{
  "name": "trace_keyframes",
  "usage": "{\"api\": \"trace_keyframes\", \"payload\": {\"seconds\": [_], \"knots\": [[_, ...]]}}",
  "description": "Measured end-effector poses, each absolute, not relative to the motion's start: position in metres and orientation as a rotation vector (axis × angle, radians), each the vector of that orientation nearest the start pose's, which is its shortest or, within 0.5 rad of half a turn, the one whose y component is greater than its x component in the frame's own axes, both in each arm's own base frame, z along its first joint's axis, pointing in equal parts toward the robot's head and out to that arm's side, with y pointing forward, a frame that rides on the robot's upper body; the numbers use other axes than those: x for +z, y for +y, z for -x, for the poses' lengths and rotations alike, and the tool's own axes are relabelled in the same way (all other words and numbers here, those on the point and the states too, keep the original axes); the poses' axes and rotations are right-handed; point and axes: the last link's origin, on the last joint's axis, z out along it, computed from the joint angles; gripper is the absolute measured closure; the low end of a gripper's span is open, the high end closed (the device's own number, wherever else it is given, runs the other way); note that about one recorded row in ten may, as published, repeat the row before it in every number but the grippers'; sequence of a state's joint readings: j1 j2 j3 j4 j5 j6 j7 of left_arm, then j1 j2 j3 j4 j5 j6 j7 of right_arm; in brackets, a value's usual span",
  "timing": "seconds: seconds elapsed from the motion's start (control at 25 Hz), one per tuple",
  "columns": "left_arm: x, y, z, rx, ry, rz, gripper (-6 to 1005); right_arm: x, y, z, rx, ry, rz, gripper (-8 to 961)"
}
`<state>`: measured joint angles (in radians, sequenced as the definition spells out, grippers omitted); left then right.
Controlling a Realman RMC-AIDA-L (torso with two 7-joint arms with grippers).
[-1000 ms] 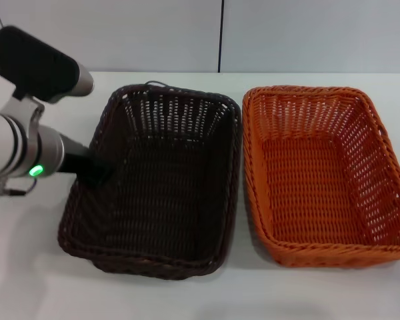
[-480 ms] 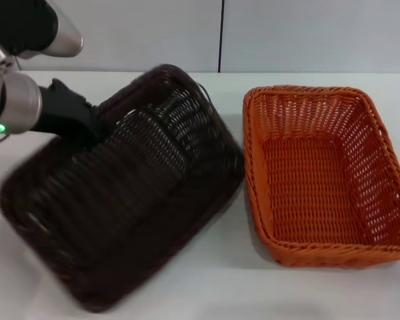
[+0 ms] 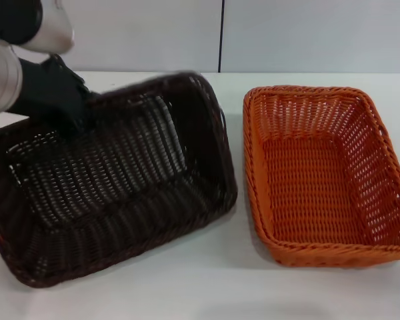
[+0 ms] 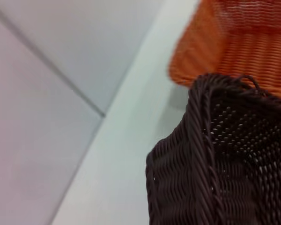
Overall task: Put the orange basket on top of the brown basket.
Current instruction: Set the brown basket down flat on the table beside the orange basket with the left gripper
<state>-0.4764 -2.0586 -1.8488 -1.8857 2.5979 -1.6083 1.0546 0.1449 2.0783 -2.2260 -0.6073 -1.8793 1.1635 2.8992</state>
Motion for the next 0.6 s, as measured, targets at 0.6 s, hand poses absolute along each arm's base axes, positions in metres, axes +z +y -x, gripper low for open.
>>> {"api": "trace_keyframes", "payload": {"seconds": [0.6], "knots": [[0.052, 0.369, 0.124, 0.462, 0.039, 2.651, 804, 0.007, 0.279, -0.349, 0.622, 0.721, 1.104, 165]]}}
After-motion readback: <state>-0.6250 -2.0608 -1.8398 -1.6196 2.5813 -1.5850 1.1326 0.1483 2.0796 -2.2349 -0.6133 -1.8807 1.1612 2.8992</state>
